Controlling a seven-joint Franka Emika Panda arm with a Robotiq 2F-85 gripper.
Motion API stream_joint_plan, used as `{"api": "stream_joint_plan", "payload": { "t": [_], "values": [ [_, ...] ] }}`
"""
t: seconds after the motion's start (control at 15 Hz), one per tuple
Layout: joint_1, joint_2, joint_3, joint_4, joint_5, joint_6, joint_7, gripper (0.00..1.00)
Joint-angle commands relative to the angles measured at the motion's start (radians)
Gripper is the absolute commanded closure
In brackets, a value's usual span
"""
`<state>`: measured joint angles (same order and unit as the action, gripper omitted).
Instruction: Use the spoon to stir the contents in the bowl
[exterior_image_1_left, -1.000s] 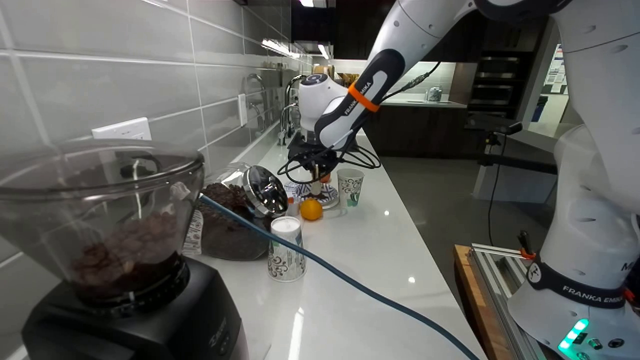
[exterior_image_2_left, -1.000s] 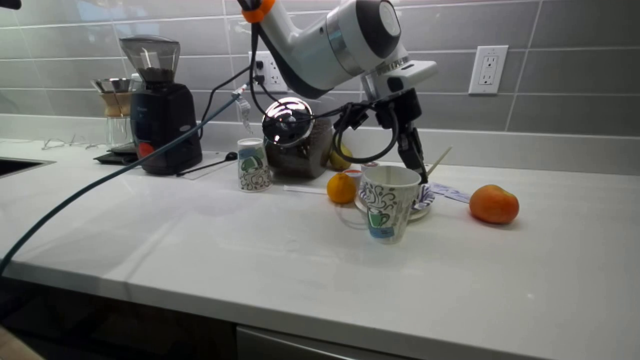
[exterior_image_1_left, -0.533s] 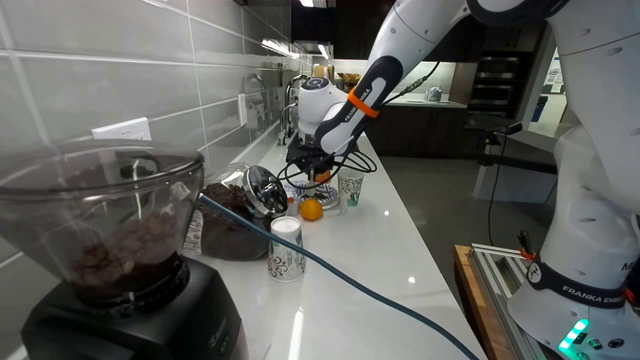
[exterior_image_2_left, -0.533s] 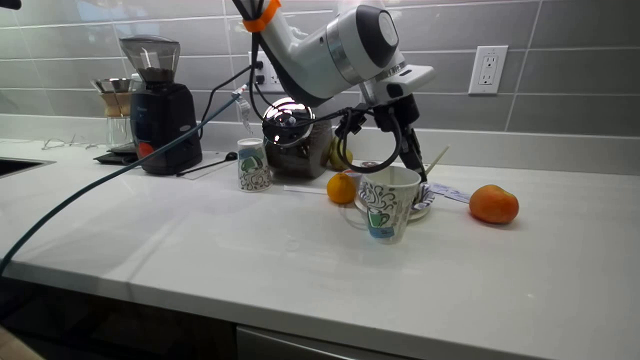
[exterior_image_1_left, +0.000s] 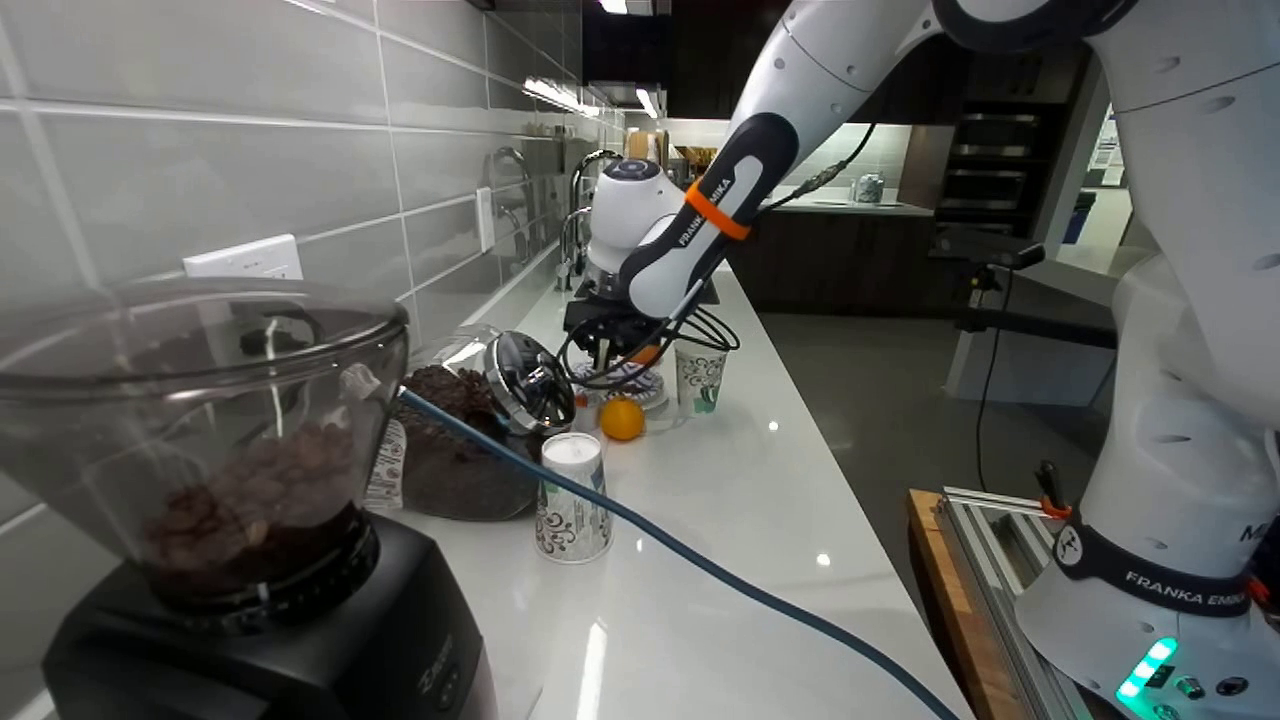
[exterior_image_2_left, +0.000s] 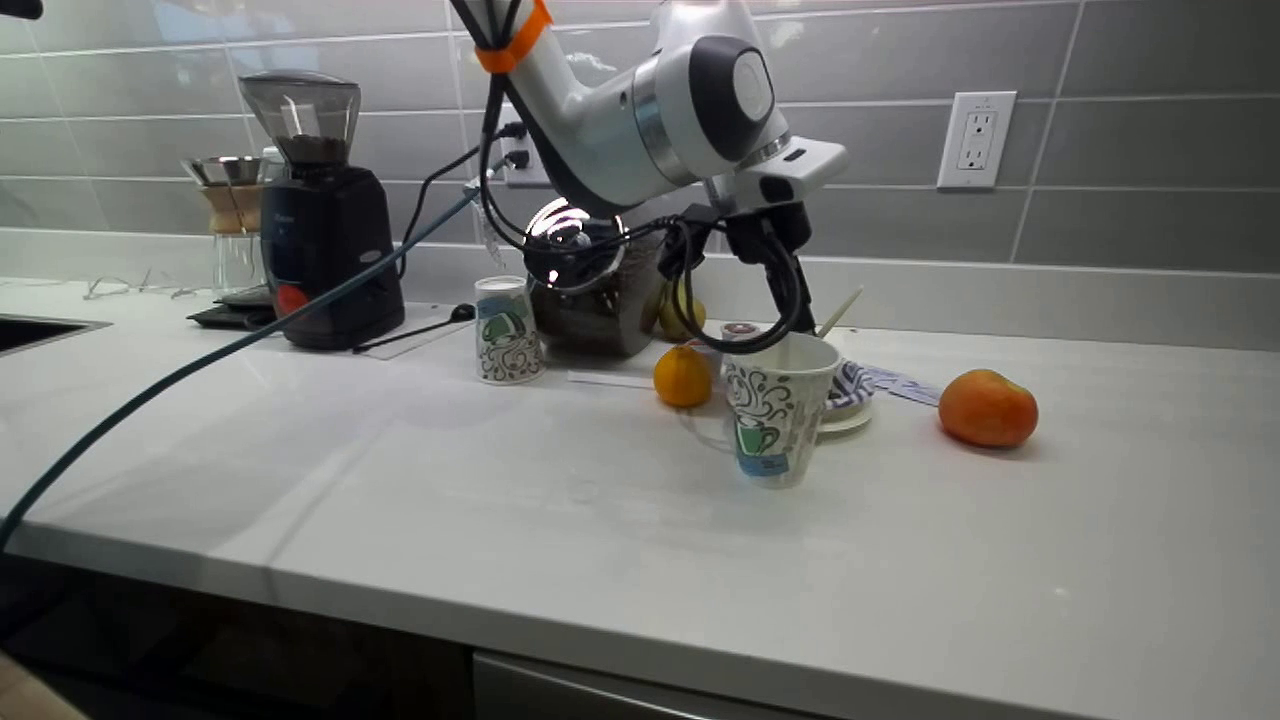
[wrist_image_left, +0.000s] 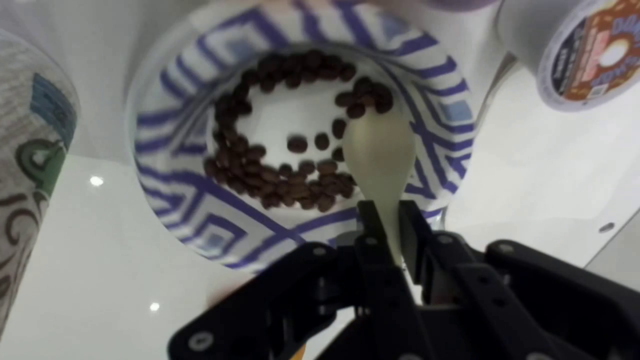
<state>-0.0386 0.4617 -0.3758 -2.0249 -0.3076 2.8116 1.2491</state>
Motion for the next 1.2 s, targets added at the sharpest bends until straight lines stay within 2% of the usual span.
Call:
{"api": "stream_joint_plan", "payload": {
  "t": [0.0, 0.07, 0.2, 0.33, 0.67, 0.93, 1.13],
  "values": [
    [-0.066, -0.049, 0.099, -0.055, 0.143, -0.002, -0.188, 0.96],
    [-0.087, -0.064, 0.131, -0.062, 0.192, -0.023, -0.252, 0.96],
    [-0.089, -0.082, 0.141, -0.069, 0.241, -0.062, -0.327, 0.96],
    [-0.064, -0.089, 0.104, -0.066, 0.239, -0.098, -0.334, 0.96],
    [-0.005, -0.079, -0.018, -0.050, 0.154, -0.132, -0.230, 0.96],
    [0.037, -0.047, -0.107, -0.032, 0.069, -0.059, -0.144, 0.96],
    [0.060, -0.022, -0.134, -0.025, 0.037, 0.011, -0.095, 0.96]
  ]
}}
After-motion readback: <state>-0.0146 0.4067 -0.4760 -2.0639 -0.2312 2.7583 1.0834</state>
